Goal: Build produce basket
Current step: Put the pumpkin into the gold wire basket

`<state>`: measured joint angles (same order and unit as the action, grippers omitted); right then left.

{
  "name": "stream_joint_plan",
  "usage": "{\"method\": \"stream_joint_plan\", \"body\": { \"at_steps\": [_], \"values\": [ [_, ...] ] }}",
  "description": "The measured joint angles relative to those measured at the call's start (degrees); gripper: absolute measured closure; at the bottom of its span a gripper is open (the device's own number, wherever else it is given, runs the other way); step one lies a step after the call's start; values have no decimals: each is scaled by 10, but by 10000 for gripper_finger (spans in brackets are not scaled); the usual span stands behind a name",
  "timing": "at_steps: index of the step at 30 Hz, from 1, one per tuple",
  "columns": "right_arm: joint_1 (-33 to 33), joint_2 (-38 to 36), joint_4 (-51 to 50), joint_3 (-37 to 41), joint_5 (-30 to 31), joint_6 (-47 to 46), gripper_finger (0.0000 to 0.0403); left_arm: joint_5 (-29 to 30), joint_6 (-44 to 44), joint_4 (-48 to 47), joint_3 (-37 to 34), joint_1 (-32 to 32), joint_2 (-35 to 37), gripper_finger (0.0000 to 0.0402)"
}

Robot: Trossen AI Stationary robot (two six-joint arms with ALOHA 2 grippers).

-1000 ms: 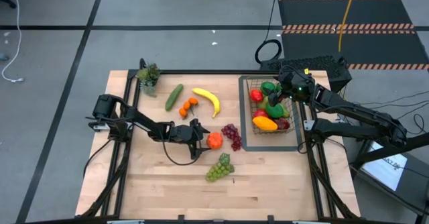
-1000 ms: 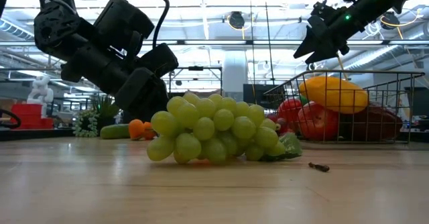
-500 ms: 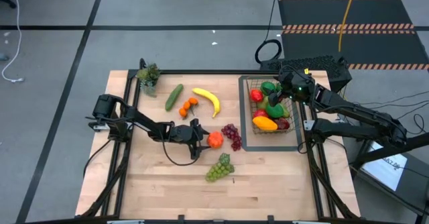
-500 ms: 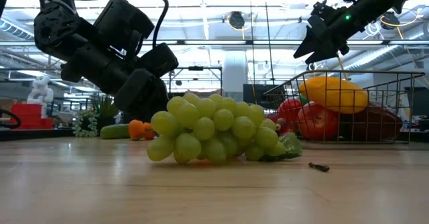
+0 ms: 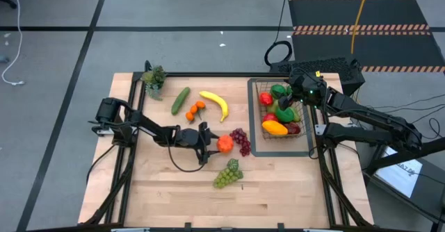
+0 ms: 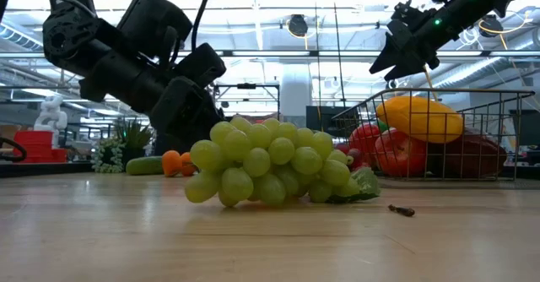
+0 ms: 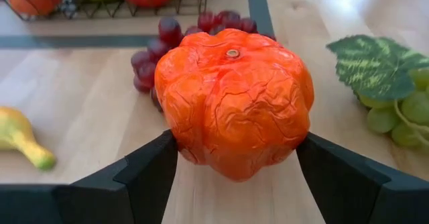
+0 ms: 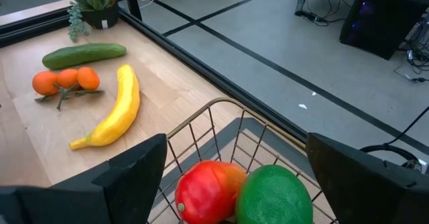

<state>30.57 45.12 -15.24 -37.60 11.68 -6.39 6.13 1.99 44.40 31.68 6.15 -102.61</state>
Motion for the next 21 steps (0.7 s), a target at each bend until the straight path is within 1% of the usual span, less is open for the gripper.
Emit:
{"method": "stream_joint_plan", "body": {
  "at_steps": [4, 8, 11, 16, 21],
  "values": [
    [0, 0, 0, 0, 0, 0, 51, 0, -15, 6, 0, -1, 5, 108],
    [0, 0, 0, 0, 0, 0, 51, 0, -33, 3, 0, -1, 30, 108],
    [0, 0, 0, 0, 0, 0, 51, 0, -56, -3, 0, -1, 62, 108],
    [0, 0, 0, 0, 0, 0, 51, 1, -112, -44, 0, -1, 128, 108],
    [0, 0, 0, 0, 0, 0, 51, 23, -172, -97, 0, -1, 188, 108]
  ]
}}
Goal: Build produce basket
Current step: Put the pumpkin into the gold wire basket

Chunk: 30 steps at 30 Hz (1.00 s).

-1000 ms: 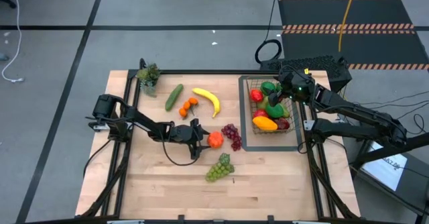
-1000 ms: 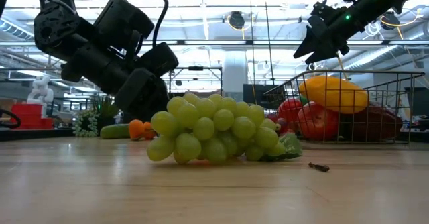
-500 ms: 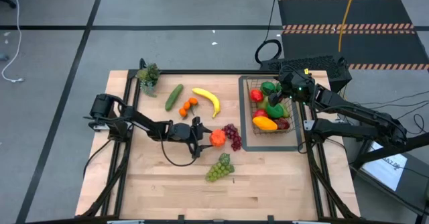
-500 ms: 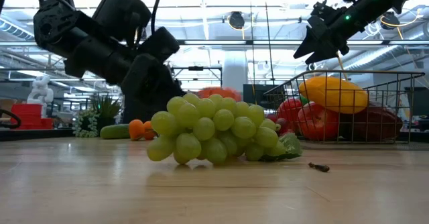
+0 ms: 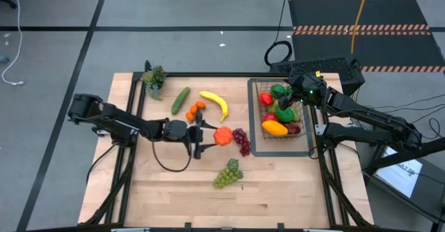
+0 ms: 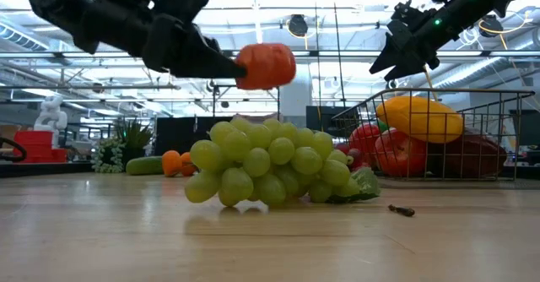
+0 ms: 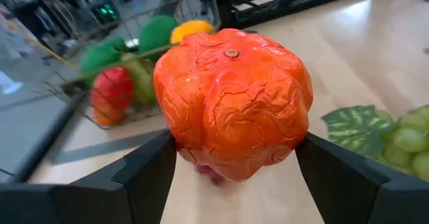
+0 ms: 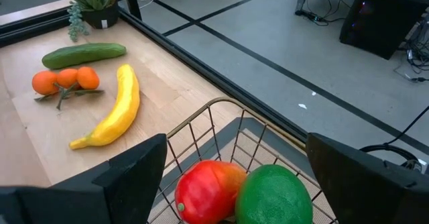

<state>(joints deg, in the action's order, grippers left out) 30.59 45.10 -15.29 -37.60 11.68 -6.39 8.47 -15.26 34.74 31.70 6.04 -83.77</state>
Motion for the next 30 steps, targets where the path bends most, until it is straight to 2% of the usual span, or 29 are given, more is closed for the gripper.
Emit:
{"method": "stream_joint_plan", "body": {
  "at_steps": [7, 24, 30],
  "values": [
    [0, 0, 0, 0, 0, 0, 51, 26, -89, -40, 0, 0, 44, 108],
    [0, 0, 0, 0, 0, 0, 51, 67, -352, -31, 0, 0, 44, 108],
    [0, 0, 0, 0, 0, 0, 51, 71, -418, -31, 0, 0, 44, 108]
  ]
}}
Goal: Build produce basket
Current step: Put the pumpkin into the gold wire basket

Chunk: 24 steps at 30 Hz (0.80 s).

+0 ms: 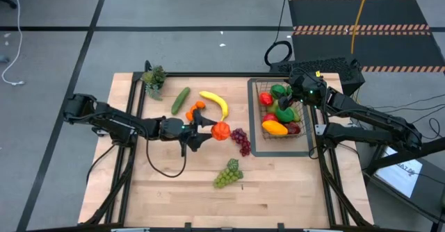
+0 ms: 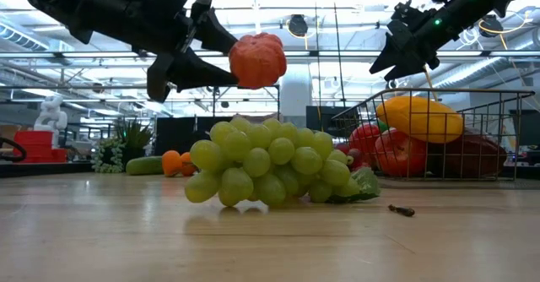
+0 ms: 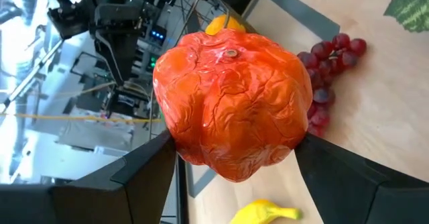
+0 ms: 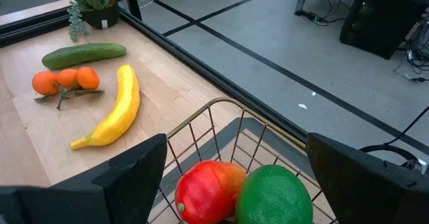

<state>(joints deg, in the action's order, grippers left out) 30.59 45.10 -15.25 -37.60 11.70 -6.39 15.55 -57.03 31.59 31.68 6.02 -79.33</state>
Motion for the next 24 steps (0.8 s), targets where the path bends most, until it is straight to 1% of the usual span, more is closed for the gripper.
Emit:
{"method": "stream_joint_plan", "body": {
  "at_steps": [8, 24],
  "values": [
    [0, 0, 1, 0, 0, 0, 51, 0, 0, 0, 0, 0, 0, 108],
    [0, 0, 2, 0, 0, 0, 51, 0, 86, 0, 0, 0, 0, 108]
  ]
}}
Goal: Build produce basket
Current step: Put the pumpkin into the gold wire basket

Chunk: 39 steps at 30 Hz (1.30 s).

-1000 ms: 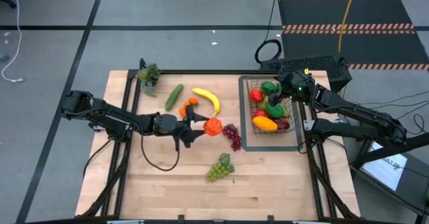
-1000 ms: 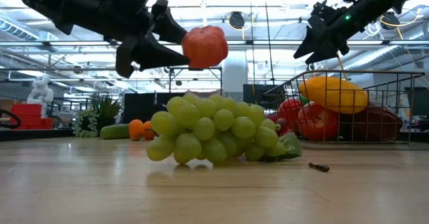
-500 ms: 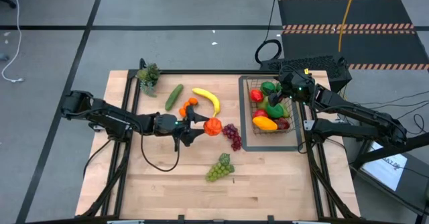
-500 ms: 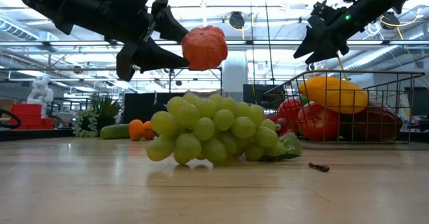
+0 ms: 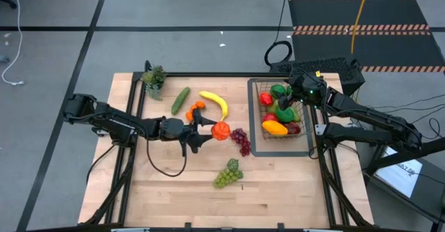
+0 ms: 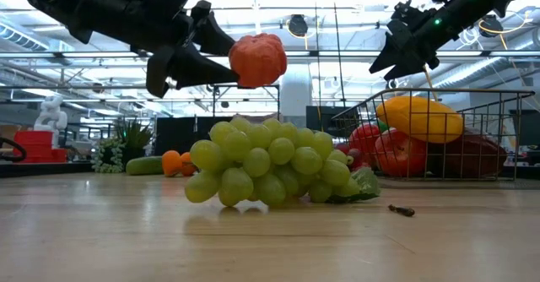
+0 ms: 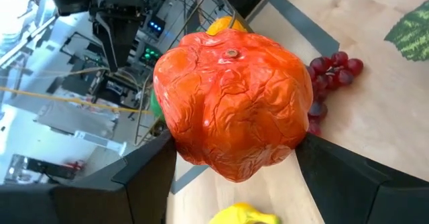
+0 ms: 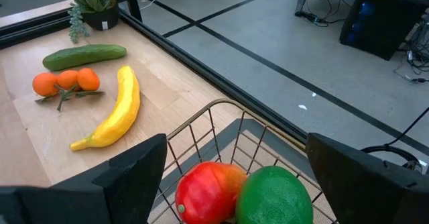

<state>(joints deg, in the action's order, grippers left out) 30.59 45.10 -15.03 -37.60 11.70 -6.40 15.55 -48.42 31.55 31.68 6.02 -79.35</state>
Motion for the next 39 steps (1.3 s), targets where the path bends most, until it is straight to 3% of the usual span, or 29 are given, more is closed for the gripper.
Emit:
{"method": "stream_joint_plan", "body": {
  "at_steps": [15, 27, 39],
  "values": [
    [0, 0, 2, 0, 0, 0, 51, -1, 154, -1, 0, 0, 0, 108],
    [0, 0, 4, 0, 0, 14, 51, -7, 452, -1, 0, 1, 0, 108],
    [0, 0, 48, 0, 0, 60, 51, -7, 676, -1, 0, 1, 0, 108]
  ]
}}
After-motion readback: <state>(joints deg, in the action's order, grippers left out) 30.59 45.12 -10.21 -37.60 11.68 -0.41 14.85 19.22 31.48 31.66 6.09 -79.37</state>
